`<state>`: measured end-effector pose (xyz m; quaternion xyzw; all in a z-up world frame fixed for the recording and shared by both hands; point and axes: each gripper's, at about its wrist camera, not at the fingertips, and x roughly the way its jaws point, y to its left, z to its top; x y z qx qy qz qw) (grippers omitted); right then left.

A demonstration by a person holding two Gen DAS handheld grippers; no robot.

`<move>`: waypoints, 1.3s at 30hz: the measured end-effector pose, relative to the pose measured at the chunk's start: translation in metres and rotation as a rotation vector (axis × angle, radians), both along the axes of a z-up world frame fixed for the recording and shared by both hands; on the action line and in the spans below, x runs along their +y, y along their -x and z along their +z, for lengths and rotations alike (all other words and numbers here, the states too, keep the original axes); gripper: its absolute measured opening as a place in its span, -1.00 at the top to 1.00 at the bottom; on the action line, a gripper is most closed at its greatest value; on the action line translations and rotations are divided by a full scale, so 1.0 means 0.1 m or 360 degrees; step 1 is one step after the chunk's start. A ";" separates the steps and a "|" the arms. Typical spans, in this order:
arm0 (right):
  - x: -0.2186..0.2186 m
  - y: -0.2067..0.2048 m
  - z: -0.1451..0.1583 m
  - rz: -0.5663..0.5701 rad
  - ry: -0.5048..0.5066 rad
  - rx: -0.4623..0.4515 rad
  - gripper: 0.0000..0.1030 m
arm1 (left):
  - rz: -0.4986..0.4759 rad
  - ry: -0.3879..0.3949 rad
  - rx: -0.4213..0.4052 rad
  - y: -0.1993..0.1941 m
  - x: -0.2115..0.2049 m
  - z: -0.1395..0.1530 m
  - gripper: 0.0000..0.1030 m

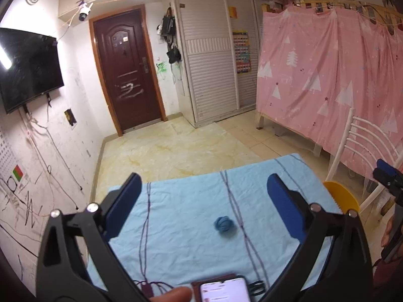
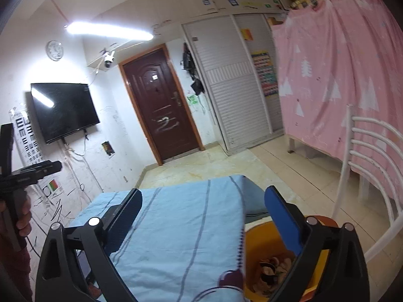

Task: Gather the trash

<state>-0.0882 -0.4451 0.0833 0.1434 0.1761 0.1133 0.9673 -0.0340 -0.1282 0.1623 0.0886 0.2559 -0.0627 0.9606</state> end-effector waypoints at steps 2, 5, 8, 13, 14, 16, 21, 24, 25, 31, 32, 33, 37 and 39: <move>0.13 0.04 0.04 0.0020 0.0007 -0.0037 -0.83 | 0.0025 0.0018 0.0003 0.00 0.15 -0.04 -0.88; 0.30 0.05 0.08 0.0056 -0.0008 -0.0057 -0.83 | 0.0056 0.0052 0.0012 0.00 0.38 -0.12 -0.88; 0.46 0.03 0.09 0.0055 0.0006 -0.0068 -0.83 | 0.0088 0.0091 0.0007 0.01 0.56 -0.22 -0.88; 0.73 -0.15 0.04 0.0069 0.0029 -0.0021 -0.83 | 0.0129 0.0162 -0.0046 0.03 0.79 -0.36 -0.88; 0.78 -0.18 0.03 0.0065 0.0039 -0.0015 -0.83 | 0.0134 0.0170 -0.0064 0.03 0.82 -0.38 -0.88; 0.89 -0.25 -0.01 0.0066 0.0059 0.0005 -0.83 | 0.0133 0.0183 -0.0085 0.04 0.87 -0.43 -0.88; 1.16 -0.35 -0.10 0.0094 0.0127 0.0015 -0.83 | 0.0109 0.0261 -0.0117 0.08 0.96 -0.56 -0.88; 1.25 -0.38 -0.13 0.0088 0.0134 -0.0003 -0.83 | 0.0120 0.0287 -0.0175 0.10 1.01 -0.61 -0.88; 1.27 -0.39 -0.15 0.0081 0.0132 -0.0008 -0.83 | 0.0124 0.0295 -0.0183 0.10 1.03 -0.63 -0.88; 1.37 -0.42 -0.25 0.0011 0.0154 -0.0032 -0.83 | 0.0164 0.0301 -0.0134 -0.02 1.12 -0.83 -0.88; 1.38 -0.43 -0.26 0.0004 0.0150 -0.0033 -0.83 | 0.0171 0.0303 -0.0126 -0.03 1.13 -0.85 -0.88; 1.39 -0.43 -0.27 -0.0002 0.0148 -0.0032 -0.83 | 0.0182 0.0304 -0.0121 -0.04 1.16 -0.87 -0.88; 1.43 -0.48 -0.31 -0.0005 0.0155 -0.0014 -0.83 | 0.0236 0.0290 -0.0108 -0.07 1.22 -0.95 -0.88; 1.45 -0.51 -0.33 -0.0003 0.0157 -0.0013 -0.83 | 0.0276 0.0286 -0.0123 -0.07 1.25 -0.97 -0.88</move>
